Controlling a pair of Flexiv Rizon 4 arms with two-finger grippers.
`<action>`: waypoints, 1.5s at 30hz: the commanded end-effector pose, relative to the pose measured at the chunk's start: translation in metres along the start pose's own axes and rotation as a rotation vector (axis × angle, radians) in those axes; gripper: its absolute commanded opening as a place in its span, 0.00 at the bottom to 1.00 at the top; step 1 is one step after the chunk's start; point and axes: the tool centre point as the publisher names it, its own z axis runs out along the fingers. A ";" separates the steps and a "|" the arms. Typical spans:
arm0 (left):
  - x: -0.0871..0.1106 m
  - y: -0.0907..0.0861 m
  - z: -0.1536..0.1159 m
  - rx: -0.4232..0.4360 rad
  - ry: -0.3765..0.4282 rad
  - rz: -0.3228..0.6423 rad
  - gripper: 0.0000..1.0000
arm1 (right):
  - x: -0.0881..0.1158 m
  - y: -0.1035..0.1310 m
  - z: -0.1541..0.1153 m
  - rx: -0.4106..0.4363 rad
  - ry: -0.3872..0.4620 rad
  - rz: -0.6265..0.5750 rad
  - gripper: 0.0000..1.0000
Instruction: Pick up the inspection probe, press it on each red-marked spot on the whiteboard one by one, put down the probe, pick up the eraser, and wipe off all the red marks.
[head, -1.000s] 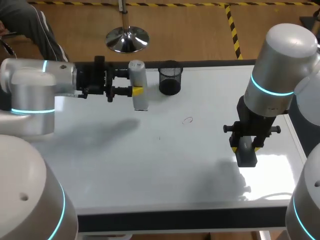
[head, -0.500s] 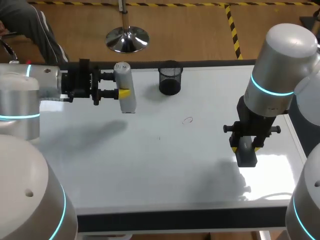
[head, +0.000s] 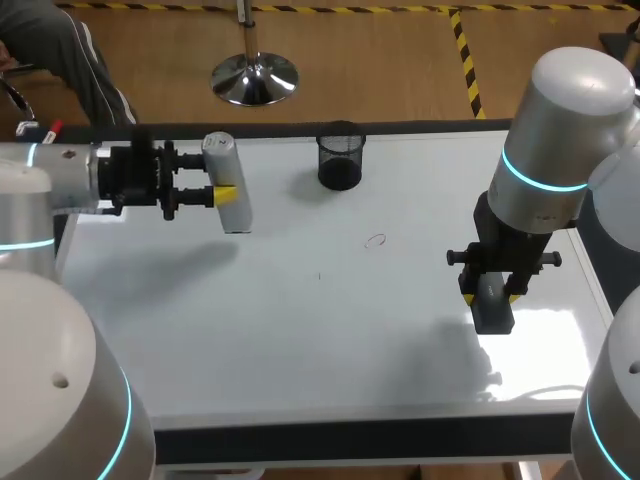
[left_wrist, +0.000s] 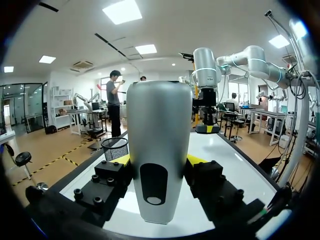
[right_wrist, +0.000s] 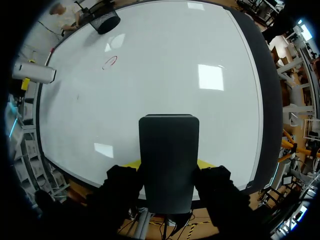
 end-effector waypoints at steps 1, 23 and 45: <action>0.000 0.000 -0.004 0.002 0.000 0.004 0.00 | -0.001 -0.001 -0.001 -0.002 0.003 -0.001 0.00; -0.001 -0.002 -0.007 0.004 0.017 0.009 0.00 | -0.001 -0.001 -0.001 -0.002 0.003 -0.001 0.00; -0.001 -0.002 -0.007 0.004 0.017 0.009 0.00 | 0.061 0.038 -0.002 0.016 -0.059 -0.068 0.00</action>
